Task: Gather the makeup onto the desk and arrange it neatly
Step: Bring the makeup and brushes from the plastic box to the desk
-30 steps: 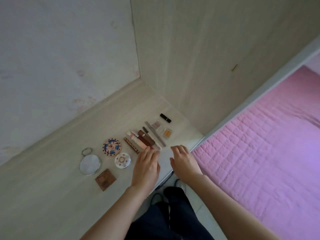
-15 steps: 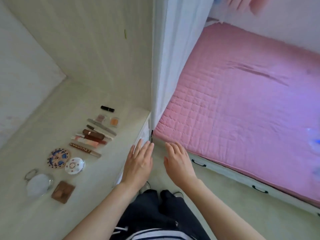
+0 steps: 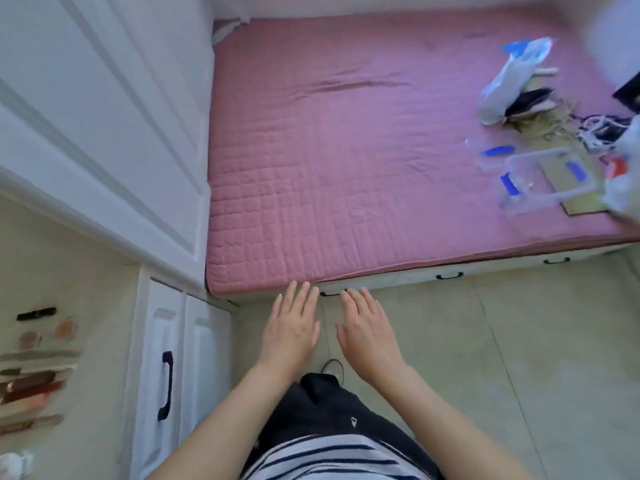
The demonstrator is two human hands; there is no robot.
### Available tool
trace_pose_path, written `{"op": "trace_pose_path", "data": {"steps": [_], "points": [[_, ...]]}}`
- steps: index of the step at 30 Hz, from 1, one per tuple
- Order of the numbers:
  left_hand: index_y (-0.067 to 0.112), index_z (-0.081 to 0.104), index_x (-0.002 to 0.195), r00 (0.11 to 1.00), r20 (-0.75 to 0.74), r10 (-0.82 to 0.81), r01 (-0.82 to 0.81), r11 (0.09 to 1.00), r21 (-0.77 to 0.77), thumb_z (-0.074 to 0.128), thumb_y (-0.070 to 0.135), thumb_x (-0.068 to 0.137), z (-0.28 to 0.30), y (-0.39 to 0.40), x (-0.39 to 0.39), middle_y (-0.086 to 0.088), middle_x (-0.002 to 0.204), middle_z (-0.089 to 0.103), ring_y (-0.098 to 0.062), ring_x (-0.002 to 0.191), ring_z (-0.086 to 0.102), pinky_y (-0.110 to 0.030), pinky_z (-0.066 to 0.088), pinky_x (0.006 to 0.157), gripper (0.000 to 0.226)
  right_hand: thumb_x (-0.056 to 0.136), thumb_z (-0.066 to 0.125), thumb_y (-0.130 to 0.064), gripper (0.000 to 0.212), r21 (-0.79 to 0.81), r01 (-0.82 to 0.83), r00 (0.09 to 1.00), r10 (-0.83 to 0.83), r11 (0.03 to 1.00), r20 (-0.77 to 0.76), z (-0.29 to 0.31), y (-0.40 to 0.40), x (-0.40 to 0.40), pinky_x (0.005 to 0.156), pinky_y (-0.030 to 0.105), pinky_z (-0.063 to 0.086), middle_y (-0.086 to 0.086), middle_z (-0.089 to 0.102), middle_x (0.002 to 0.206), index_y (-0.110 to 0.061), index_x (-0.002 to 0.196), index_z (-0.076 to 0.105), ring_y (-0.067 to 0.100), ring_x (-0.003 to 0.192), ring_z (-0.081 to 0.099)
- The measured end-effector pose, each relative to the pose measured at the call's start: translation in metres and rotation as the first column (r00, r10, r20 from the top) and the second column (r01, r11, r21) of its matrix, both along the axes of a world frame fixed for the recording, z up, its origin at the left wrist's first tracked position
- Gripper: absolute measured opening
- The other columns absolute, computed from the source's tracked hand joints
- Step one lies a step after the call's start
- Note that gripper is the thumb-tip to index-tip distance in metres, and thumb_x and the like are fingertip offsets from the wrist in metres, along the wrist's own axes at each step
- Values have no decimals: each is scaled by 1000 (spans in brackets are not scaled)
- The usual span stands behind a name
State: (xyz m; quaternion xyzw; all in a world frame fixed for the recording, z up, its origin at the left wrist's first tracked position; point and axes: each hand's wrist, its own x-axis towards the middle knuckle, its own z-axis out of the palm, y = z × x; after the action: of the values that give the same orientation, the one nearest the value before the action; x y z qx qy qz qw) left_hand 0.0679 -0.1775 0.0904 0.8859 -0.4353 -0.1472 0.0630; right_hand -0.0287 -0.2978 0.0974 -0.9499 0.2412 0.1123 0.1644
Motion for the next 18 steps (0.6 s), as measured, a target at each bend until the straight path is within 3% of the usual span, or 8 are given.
{"op": "trace_pose_path", "data": {"steps": [2, 5, 10, 18], "points": [[14, 12, 152, 996, -2, -93, 93, 995, 22, 38, 35, 99, -3, -27, -14, -3, 160, 10, -21, 148, -1, -38, 6, 120, 63, 100, 35, -32, 58, 10, 111, 994, -111, 994, -6, 0, -19, -23, 119, 38, 14, 7, 21, 157, -9, 150, 18, 24, 147, 9], [15, 5, 153, 976, 9, -216, 216, 976, 19, 33, 38, 100, 2, -69, -32, -2, 161, 1, -20, 147, -8, -36, -3, 120, 64, 100, 37, -34, 60, 22, 281, 960, -281, 960, 4, 0, -46, -58, 119, 39, 16, 8, 23, 157, -8, 150, 18, 24, 147, 11], [15, 2, 153, 914, 22, -405, 404, 914, 30, 33, 41, 100, 10, -135, -53, -2, 161, -2, -22, 147, -10, -39, -4, 120, 67, 100, 36, -36, 63, 18, 519, 854, -520, 854, 10, 3, -95, -109, 119, 40, 14, 6, 15, 159, -10, 152, 11, 24, 148, 5], [15, 7, 153, 764, 1, -646, 645, 763, 35, 33, 39, 100, 12, -237, -84, -2, 161, 5, -23, 148, -8, -38, -5, 119, 63, 101, 33, -37, 65, 60, 756, 654, -756, 652, -22, 5, -140, -162, 120, 39, 15, 8, 12, 160, -9, 152, 5, 26, 148, 3]]}}
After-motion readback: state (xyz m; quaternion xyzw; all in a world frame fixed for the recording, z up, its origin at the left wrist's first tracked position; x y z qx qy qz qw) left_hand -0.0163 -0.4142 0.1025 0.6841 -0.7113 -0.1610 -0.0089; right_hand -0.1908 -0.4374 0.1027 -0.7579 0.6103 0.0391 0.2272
